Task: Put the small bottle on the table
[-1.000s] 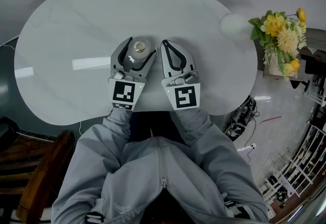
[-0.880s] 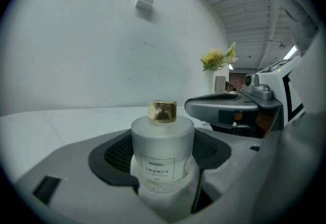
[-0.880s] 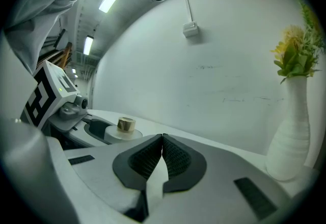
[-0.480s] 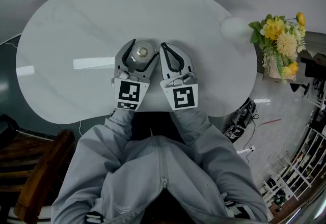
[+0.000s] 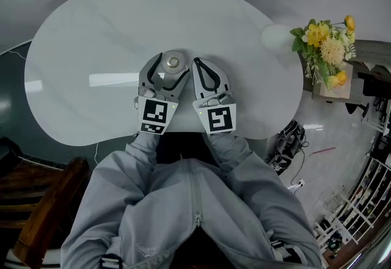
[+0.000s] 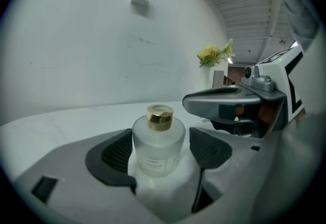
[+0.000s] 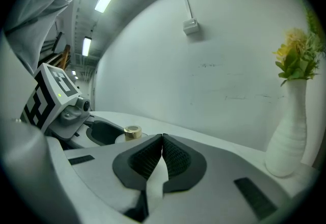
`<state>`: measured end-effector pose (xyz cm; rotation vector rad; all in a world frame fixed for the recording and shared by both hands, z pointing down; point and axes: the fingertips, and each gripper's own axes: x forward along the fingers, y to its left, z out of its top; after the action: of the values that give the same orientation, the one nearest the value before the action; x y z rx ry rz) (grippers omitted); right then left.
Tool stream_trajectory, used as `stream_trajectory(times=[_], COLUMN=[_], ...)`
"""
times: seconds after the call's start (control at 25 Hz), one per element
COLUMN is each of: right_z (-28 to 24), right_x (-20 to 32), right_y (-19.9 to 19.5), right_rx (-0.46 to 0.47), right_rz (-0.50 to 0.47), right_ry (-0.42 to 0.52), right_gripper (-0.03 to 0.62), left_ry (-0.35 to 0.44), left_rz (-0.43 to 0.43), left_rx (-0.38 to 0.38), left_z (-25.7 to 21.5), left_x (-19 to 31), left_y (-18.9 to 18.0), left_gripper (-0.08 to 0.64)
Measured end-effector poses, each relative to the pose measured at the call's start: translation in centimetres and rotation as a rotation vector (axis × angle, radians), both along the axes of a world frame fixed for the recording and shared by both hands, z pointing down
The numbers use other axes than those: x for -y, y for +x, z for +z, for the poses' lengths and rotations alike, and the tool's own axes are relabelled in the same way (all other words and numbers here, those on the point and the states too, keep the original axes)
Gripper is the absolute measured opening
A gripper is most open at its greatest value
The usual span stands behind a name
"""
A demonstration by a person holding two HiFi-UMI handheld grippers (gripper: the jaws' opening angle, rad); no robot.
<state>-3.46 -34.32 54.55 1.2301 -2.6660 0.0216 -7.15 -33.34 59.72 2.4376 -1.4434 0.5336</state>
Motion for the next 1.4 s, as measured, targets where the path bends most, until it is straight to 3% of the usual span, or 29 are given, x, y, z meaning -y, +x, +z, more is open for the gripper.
stream_trajectory(times=[0.2, 0.36, 0.52, 0.72, 1.16, 1.4], right_z=[-1.6, -3.7, -6.3, -10.6, -20.8, -24.8], right_x=[-0.9, -1.5, -1.3, -1.0, -1.3, -2.2], right_y=[0.2, -0.1, 0.0, 0.3, 1.7, 2.3], right_rx=[-0.007, -0.019, -0.008, 0.026, 0.075, 0.083], right_rz=[0.018, 0.019, 0.028, 0.063, 0.105, 0.095], right_ry=[-0.014, -0.004, 0.023, 0.053, 0.164, 0.213], right_gripper=[0.026, 0.027, 0.026, 0.026, 0.026, 0.026], left_ry=[0.033, 0.103, 0.170, 0.222, 0.396, 0.430], left_rz=[-0.010, -0.062, -0.110, -0.165, -0.224, -0.249], left_rx=[-0.010, -0.008, -0.011, -0.069, -0.065, -0.079], left_z=[-3.0, -6.7, -10.0, -14.6, -26.9, -30.7], left_x=[-1.4, -2.0, -1.8, -1.4, -2.1, -3.1], left_y=[-0.5, -1.7, -2.6, -3.4, -4.0, -4.2], left_gripper=[0.344, 0.324, 0.086, 0.015, 0.008, 0.008])
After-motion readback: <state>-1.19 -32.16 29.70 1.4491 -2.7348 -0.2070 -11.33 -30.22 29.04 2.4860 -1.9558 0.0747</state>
